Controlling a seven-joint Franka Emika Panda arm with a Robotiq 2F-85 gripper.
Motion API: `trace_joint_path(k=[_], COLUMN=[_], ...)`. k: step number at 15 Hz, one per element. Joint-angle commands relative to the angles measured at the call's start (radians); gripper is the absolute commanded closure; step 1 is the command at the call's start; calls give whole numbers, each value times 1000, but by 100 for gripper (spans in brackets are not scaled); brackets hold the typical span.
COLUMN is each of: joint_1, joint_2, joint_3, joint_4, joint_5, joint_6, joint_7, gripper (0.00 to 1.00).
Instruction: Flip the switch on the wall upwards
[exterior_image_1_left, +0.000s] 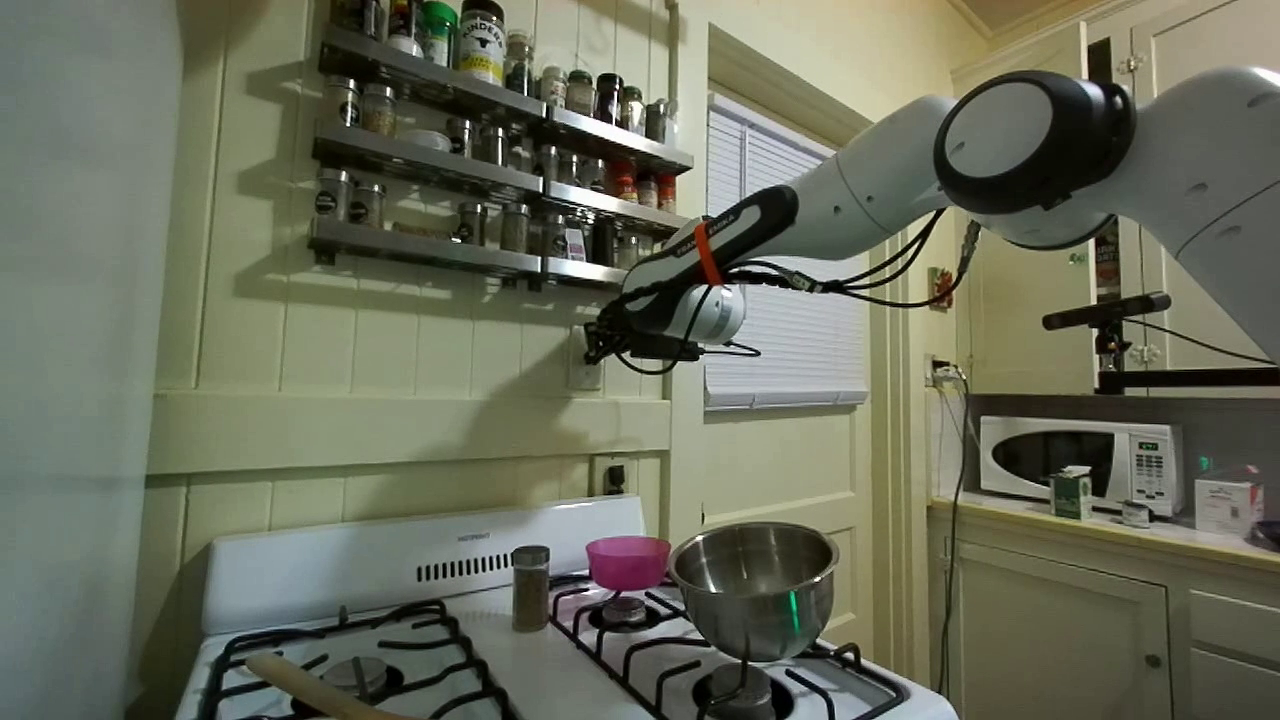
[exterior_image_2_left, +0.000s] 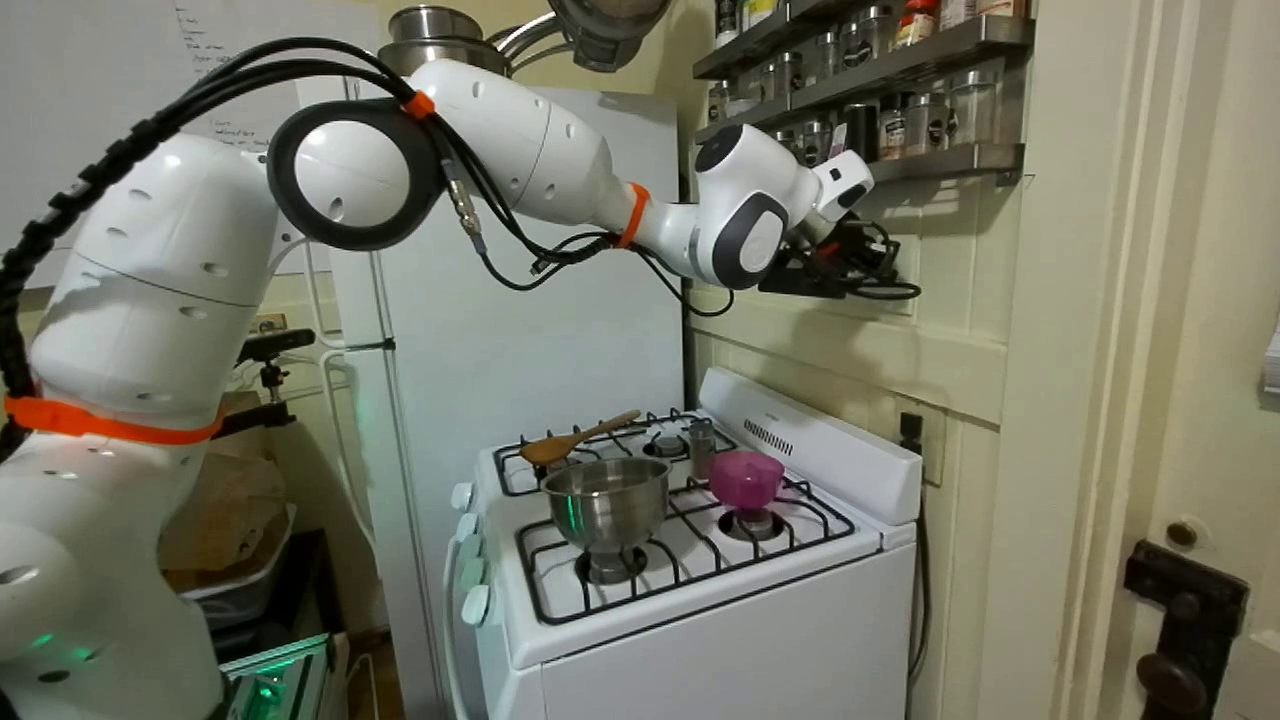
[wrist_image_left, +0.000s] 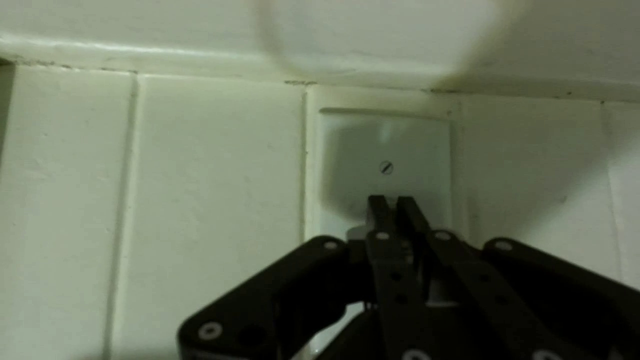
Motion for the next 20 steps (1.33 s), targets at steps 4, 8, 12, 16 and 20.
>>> trace_joint_path(k=[4, 8, 12, 16, 20], joint_1=[16, 24, 37, 50, 54], joint_2=[-19, -41, -58, -96, -155], joint_3=[-2, -2, -22, -15, -15], joint_4=[8, -8, -13, -45, -121], joint_5=[-31, -51, -81, -63, -43], joint_6=[17, 54, 104, 69, -69], joint_7=[36, 28, 36, 62, 117], gripper=[98, 98, 98, 52, 21])
